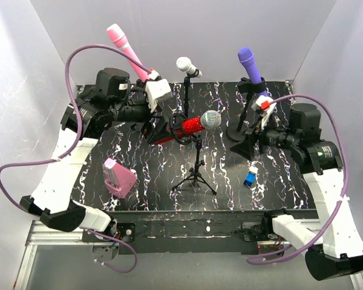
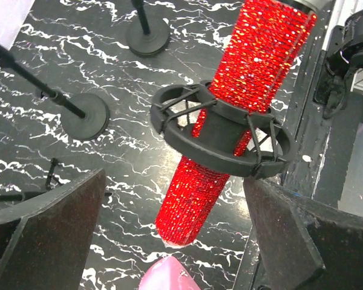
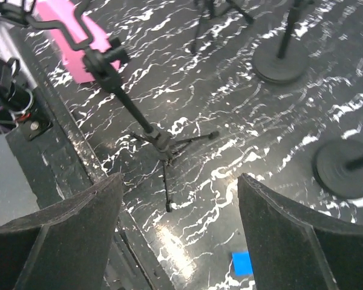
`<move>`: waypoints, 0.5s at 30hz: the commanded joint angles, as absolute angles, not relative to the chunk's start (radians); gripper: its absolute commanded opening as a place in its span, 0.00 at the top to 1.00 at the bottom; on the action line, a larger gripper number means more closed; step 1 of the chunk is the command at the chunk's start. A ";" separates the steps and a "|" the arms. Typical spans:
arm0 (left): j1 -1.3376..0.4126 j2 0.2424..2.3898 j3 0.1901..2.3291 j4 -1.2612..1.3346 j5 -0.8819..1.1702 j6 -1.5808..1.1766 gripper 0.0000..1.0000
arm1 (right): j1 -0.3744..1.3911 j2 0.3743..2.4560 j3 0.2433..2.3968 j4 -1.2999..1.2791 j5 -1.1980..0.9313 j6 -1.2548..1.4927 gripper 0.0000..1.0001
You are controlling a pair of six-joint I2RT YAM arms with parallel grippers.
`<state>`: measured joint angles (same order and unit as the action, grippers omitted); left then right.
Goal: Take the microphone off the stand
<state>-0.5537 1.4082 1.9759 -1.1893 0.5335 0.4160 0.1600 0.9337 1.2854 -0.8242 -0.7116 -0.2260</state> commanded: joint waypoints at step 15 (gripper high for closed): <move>-0.595 1.331 1.960 -1.250 0.440 0.522 0.02 | 0.310 1.034 1.558 -0.776 -0.811 -0.249 0.10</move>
